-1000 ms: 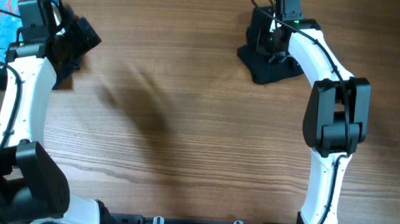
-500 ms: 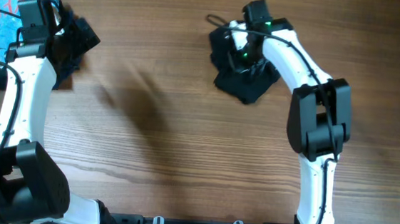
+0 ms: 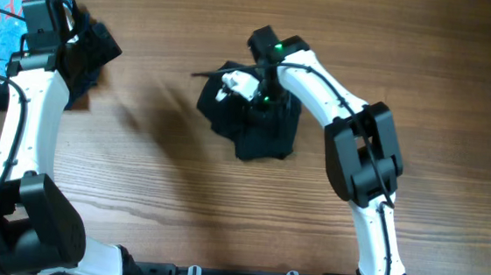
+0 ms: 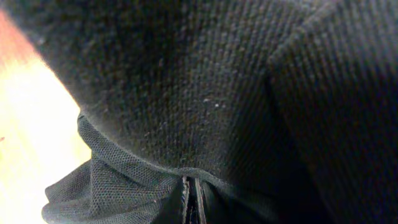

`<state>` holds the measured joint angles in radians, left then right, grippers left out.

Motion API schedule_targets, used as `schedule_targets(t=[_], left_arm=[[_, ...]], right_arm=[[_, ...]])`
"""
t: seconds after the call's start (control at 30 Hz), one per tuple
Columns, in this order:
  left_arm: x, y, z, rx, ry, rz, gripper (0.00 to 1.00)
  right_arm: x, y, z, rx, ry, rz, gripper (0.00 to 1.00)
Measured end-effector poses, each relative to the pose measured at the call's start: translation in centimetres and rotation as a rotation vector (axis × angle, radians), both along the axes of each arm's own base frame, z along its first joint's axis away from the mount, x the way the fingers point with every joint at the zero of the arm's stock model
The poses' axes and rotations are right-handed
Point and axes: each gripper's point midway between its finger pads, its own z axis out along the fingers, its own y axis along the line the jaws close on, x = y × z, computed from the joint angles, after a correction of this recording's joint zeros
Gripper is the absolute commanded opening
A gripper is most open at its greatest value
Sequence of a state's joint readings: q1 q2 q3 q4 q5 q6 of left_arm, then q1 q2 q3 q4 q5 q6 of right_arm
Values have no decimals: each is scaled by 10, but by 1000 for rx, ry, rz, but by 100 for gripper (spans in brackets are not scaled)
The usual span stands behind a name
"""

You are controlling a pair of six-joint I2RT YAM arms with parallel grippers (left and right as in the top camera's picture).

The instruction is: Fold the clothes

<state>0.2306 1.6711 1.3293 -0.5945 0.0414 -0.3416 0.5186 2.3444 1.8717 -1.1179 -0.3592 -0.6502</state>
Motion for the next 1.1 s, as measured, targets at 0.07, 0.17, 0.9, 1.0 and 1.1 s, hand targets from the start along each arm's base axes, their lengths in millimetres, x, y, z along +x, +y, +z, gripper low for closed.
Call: schedule_targets(t=[0.07,0.17,0.9,1.0,1.1], left_arm=[[1,0,0,1,-3,0,100],[2,0,1,2,-8,0,100],[-11,-41,-7,-48,42,-306,100],[-20,-53,-13,-54,81,-380,100],[-22,-64,-14,-50,87,-431,100]], right_arm=[[-7,8,0,9,-7,60,5],[-12,14,3,21,-18,104,5],[54,-79,152,-52,-218,-834,56],[48,-88,133,-81,-159,-890,48],[37,-84,110,-91,-103,-896,37]])
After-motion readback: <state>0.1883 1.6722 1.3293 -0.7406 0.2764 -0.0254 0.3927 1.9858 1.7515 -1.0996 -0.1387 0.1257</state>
